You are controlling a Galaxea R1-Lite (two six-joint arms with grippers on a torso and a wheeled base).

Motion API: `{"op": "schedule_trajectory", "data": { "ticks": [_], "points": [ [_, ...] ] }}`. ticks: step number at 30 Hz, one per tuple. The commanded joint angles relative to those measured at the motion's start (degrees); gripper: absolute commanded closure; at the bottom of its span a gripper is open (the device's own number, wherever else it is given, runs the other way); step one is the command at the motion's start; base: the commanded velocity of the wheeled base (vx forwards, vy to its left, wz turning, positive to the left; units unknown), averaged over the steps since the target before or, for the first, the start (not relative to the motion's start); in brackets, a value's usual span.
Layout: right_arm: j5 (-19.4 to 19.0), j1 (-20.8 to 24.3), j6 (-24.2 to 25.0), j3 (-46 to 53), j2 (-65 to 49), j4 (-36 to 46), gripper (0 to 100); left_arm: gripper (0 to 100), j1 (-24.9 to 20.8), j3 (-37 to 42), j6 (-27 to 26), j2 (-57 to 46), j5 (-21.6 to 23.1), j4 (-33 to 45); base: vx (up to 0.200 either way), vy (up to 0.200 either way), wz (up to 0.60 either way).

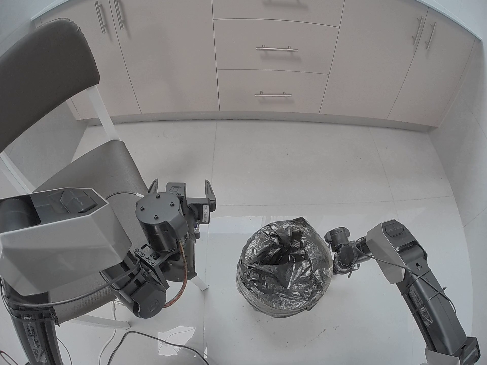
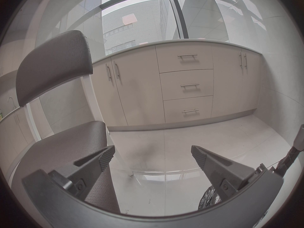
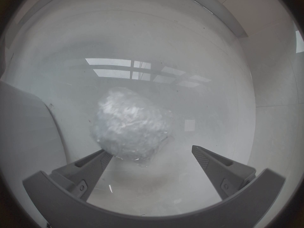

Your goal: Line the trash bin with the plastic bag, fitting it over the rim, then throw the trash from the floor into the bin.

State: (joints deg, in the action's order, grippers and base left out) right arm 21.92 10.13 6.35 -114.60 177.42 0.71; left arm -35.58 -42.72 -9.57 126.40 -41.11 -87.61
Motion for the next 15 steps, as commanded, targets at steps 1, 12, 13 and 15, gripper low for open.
{"op": "schedule_trajectory", "data": {
  "ticks": [1,12,13,15],
  "points": [
    [0.14,0.86,-0.11,0.01,-0.76,-0.53,0,0,-0.01,0.00,-0.01,0.07,-0.03,-0.01,0.000,0.000,0.00],
    [-0.56,2.35,-0.46,0.01,-1.11,-0.88,0,0,-0.01,0.00,-0.01,0.07,-0.03,-0.01,0.000,0.000,0.00],
    [-0.56,2.35,-0.46,0.01,-1.11,-0.88,0,0,-0.01,0.00,-0.01,0.07,-0.03,-0.01,0.000,0.000,0.00],
    [-0.65,2.35,-2.22,0.01,-1.03,-1.94,0,0,-0.01,0.00,-0.01,0.16,-0.03,-0.01,0.000,0.000,0.00]
  ]
}}
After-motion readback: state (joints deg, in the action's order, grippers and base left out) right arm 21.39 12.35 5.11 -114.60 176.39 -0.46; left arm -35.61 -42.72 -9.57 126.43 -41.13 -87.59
